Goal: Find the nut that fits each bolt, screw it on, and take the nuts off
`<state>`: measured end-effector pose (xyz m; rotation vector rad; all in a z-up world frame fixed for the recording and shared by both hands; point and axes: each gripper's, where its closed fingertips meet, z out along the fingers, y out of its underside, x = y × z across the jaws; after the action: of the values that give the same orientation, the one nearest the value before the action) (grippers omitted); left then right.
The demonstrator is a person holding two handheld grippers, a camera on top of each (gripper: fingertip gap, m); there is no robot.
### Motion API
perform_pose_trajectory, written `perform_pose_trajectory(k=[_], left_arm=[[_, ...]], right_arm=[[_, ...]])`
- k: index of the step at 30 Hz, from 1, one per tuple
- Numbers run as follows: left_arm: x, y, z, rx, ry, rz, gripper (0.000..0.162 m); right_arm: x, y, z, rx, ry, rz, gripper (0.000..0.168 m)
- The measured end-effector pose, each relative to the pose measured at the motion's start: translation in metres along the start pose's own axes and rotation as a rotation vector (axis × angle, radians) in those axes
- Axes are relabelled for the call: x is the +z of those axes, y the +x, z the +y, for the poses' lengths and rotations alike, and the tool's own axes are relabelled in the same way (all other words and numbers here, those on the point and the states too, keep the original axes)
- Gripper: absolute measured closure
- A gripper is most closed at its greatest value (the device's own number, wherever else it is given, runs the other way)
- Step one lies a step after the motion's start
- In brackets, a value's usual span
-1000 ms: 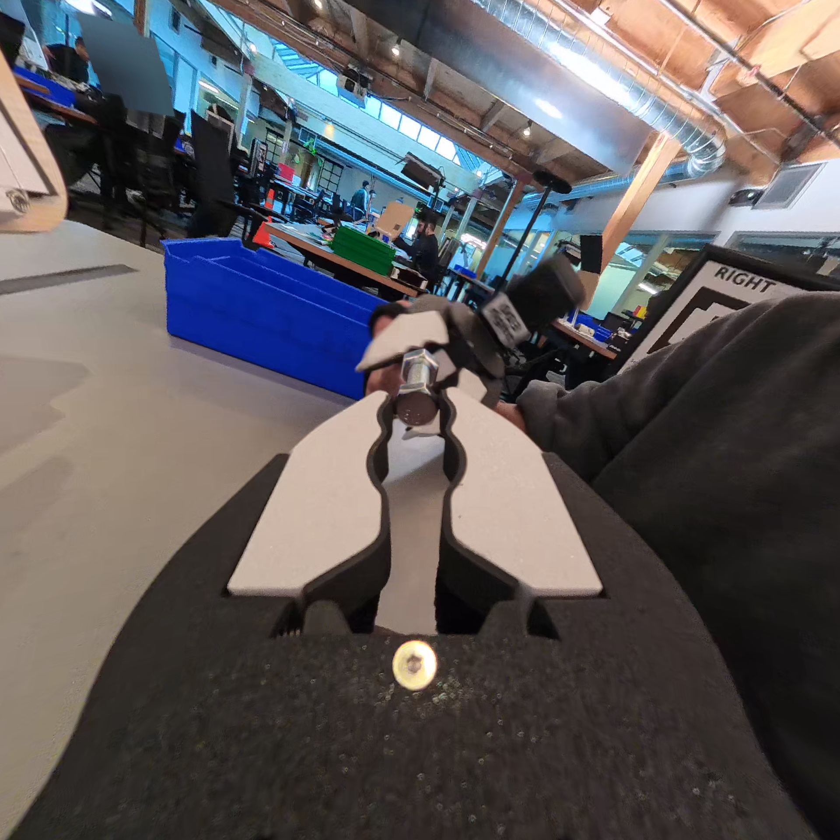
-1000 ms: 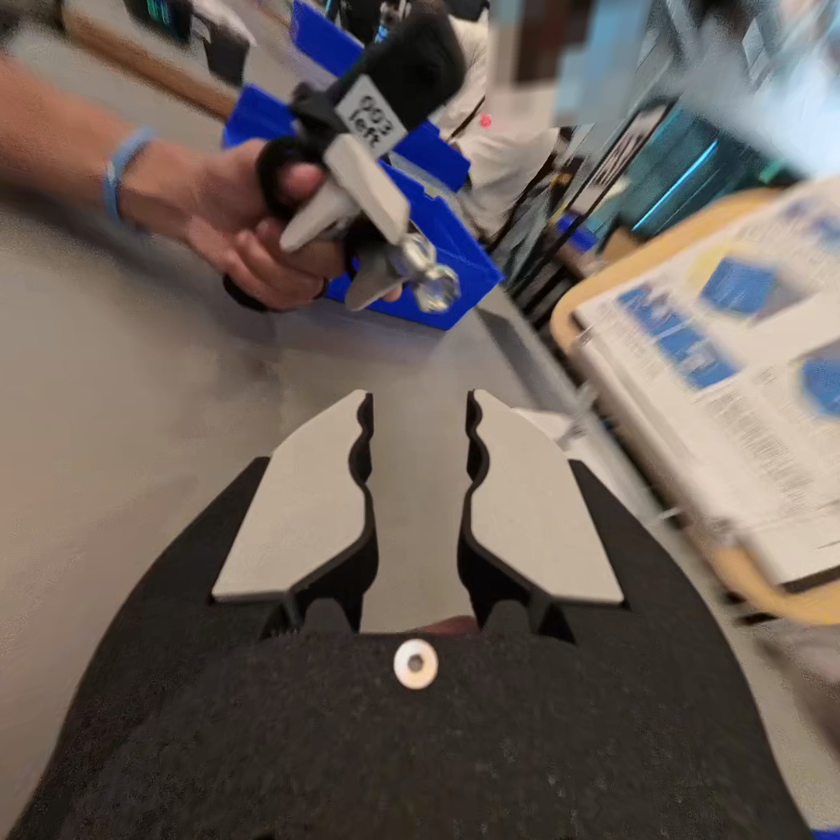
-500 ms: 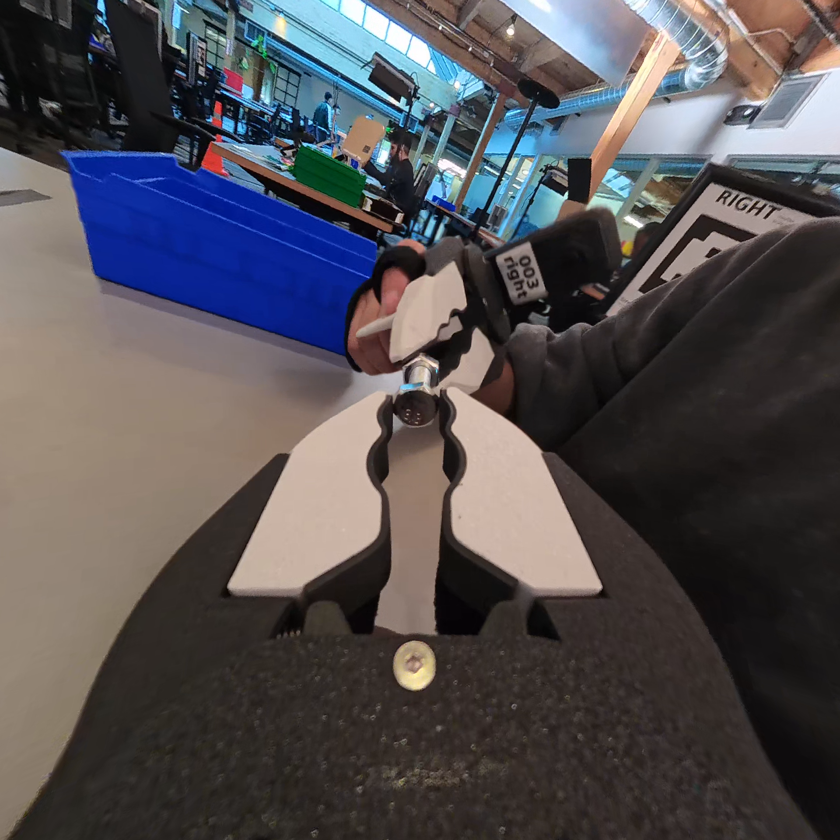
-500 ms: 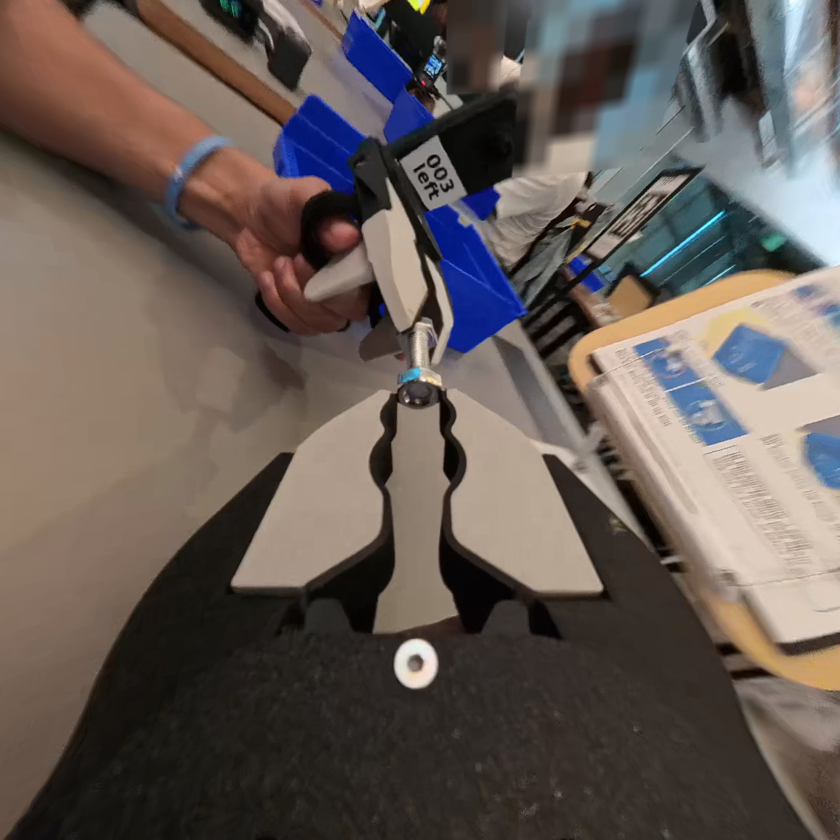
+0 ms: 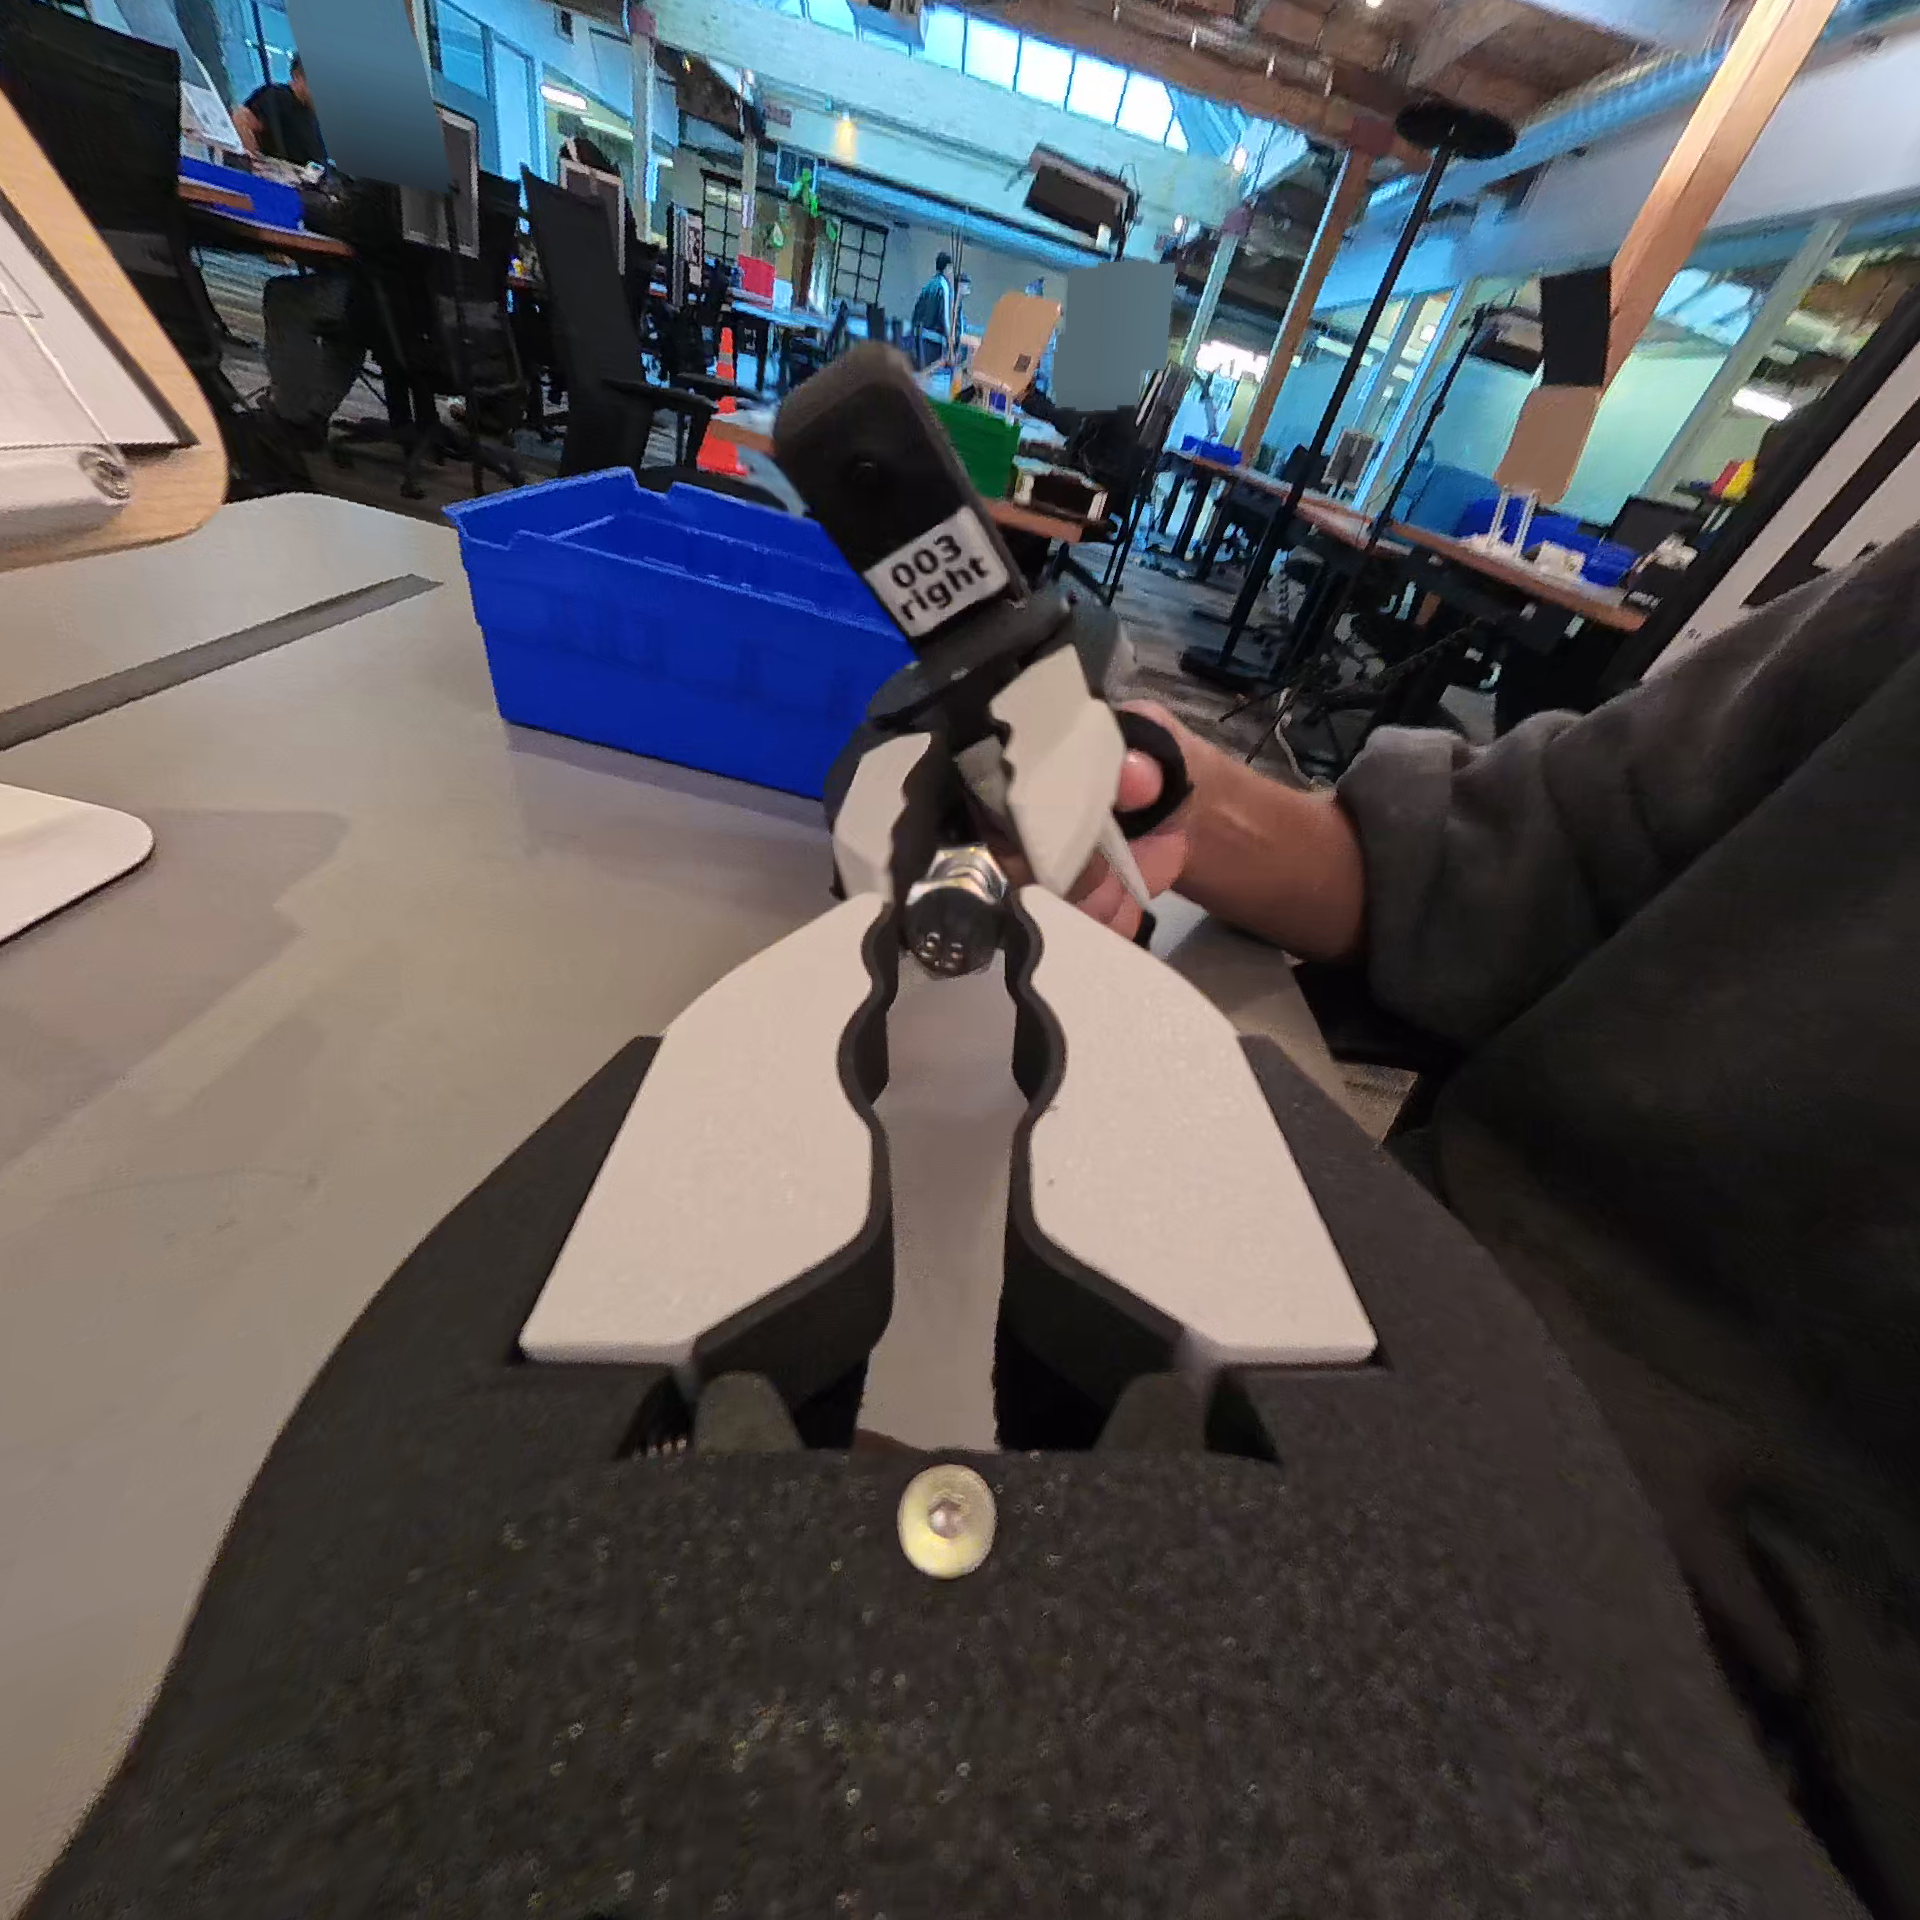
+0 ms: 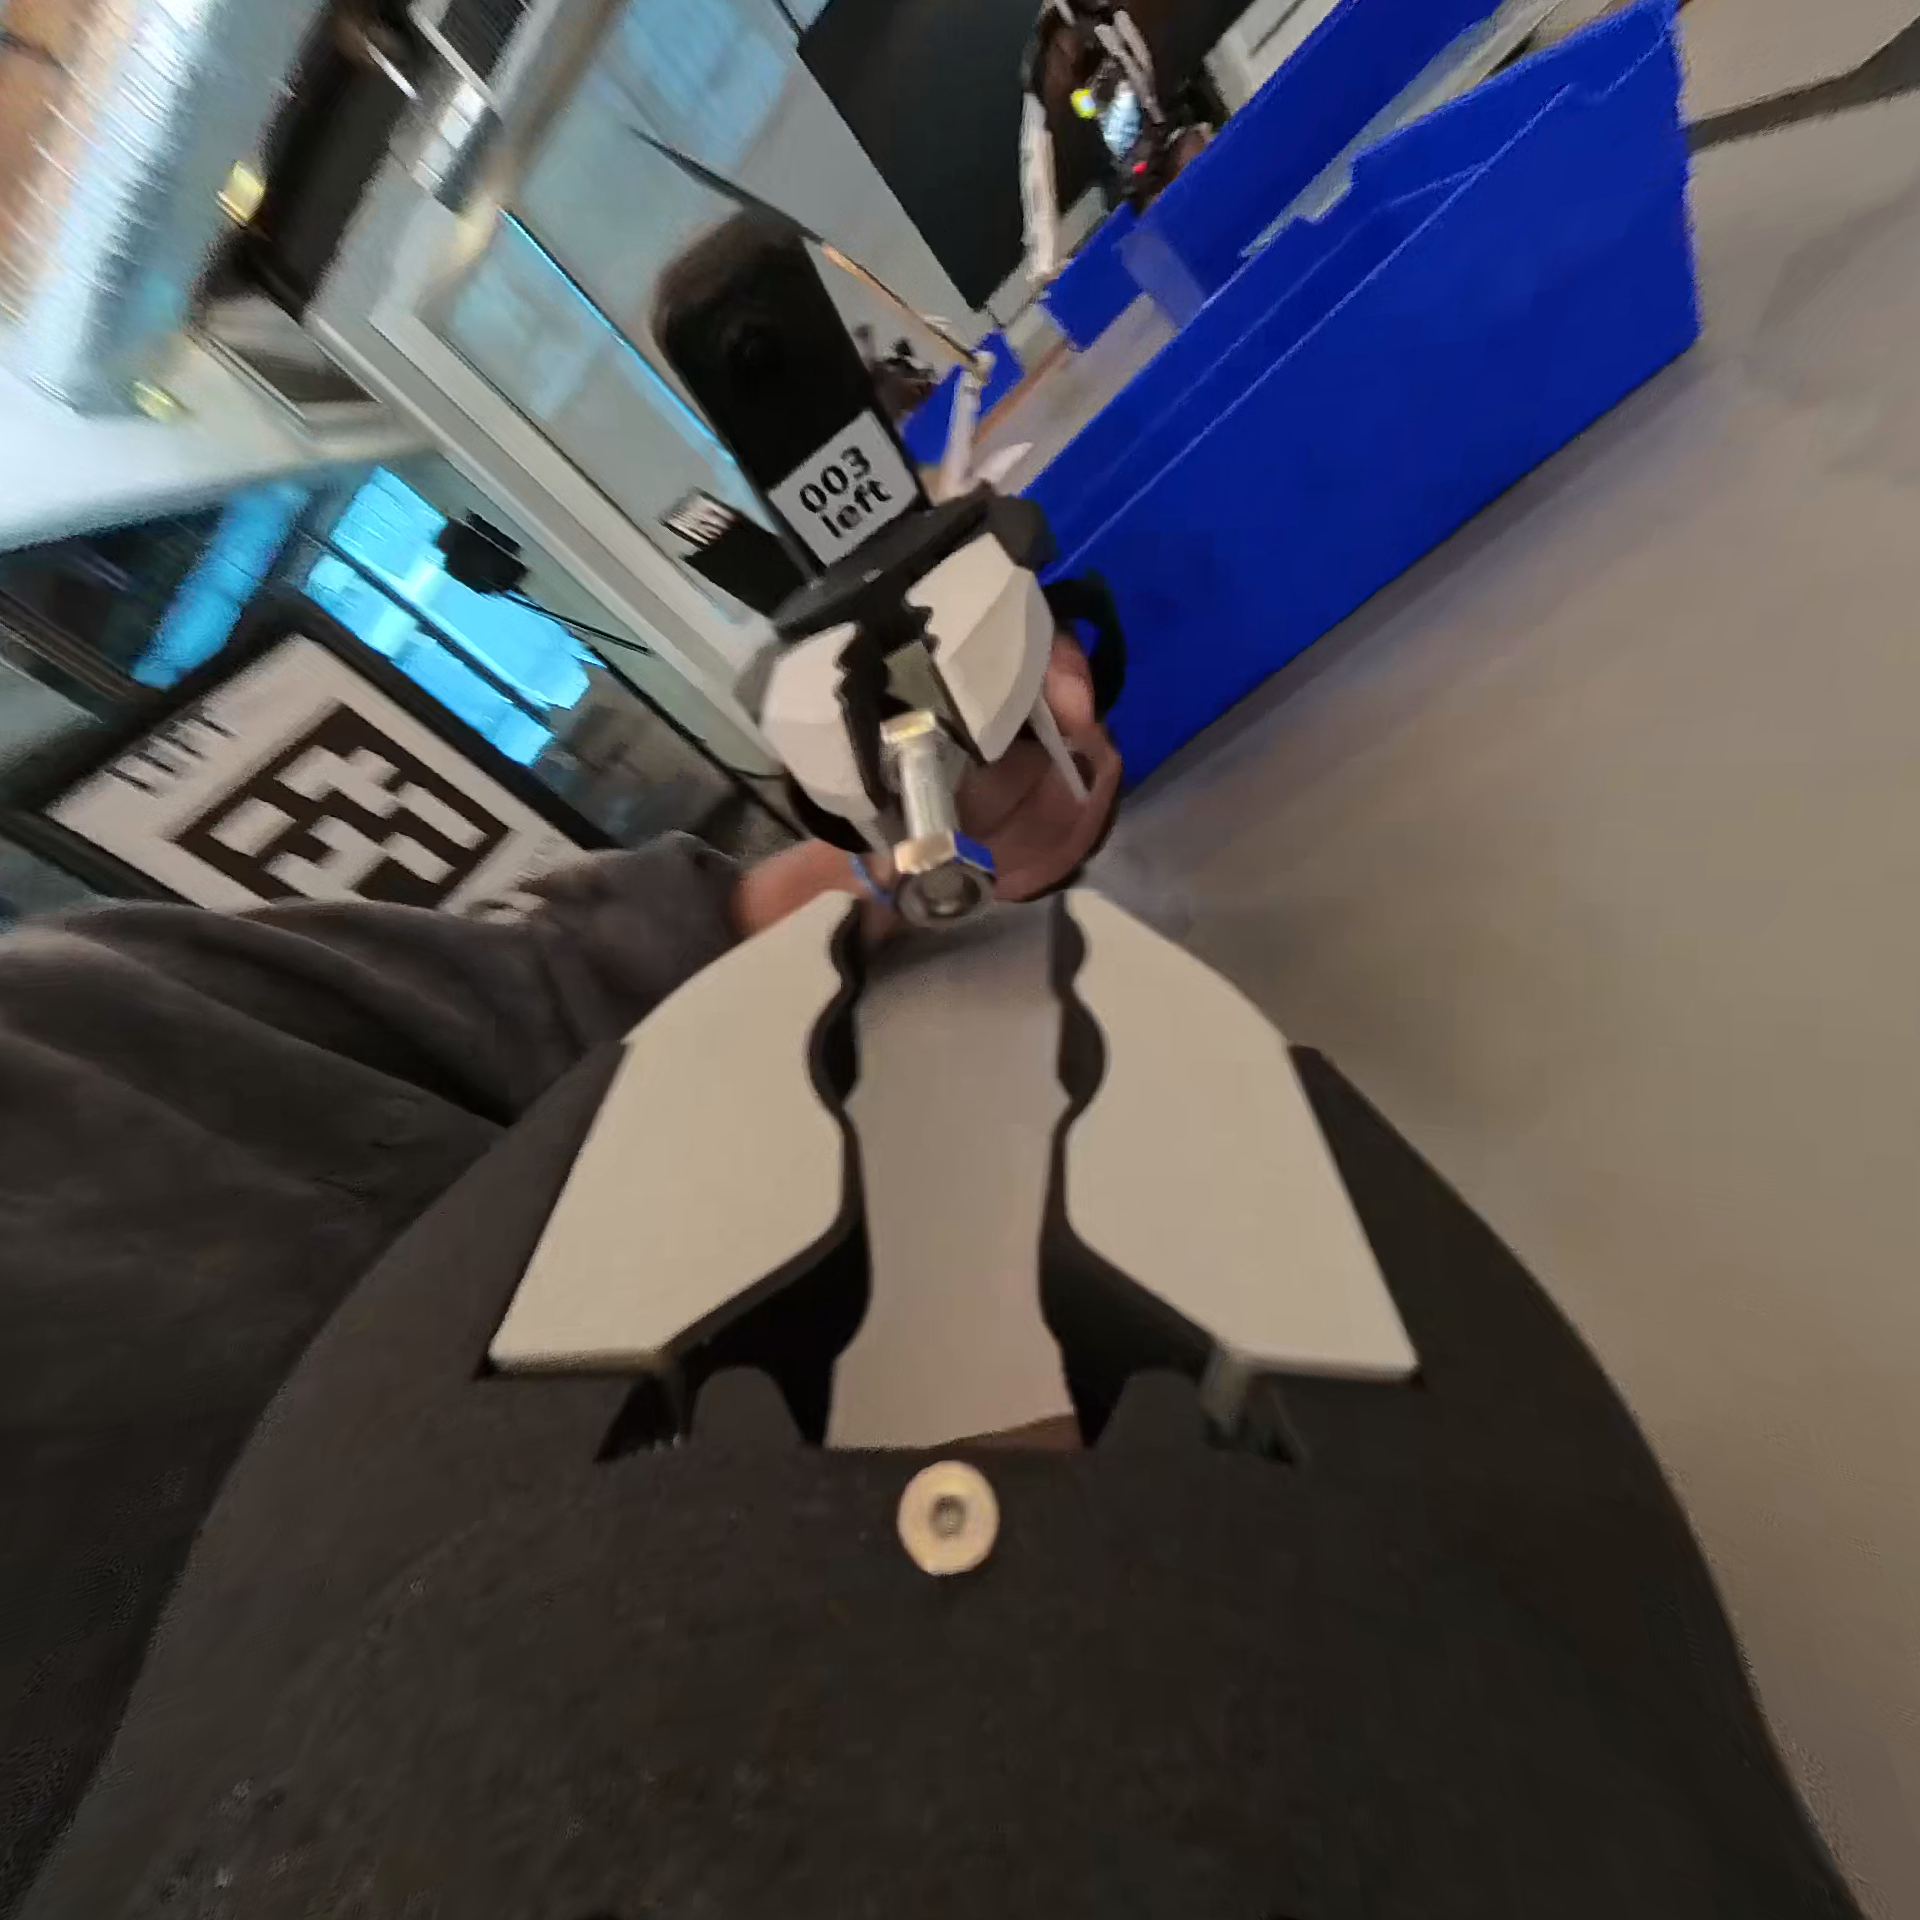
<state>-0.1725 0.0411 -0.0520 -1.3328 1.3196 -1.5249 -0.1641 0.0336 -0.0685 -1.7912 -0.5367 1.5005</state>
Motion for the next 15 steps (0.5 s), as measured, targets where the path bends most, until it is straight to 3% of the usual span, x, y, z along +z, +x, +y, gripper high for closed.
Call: perform_pose_trajectory(k=[1,4,6,8,10,15], left_arm=[[-0.002,0.000,-0.003,-0.019,0.016,0.011,0.143],[-0.007,0.001,-0.010,-0.077,0.056,0.050,0.143],[-0.008,0.003,-0.011,-0.113,0.065,0.088,0.143],[-0.007,0.004,-0.009,-0.116,0.054,0.099,0.143],[-0.005,0.005,-0.004,-0.126,0.034,0.113,0.143],[0.003,0.014,0.006,-0.123,-0.023,0.149,0.143]], right_arm=[[-0.001,0.004,0.002,-0.082,-0.025,0.055,0.122],[-0.012,0.020,-0.005,-0.578,-0.083,0.368,0.117],[-0.021,0.019,-0.014,-1.034,-0.113,0.593,0.120],[-0.021,0.008,-0.013,-1.385,-0.135,0.710,0.128],[-0.018,0.004,-0.012,-1.525,-0.154,0.782,0.129],[-0.010,-0.012,0.000,-1.694,-0.163,0.734,0.139]])
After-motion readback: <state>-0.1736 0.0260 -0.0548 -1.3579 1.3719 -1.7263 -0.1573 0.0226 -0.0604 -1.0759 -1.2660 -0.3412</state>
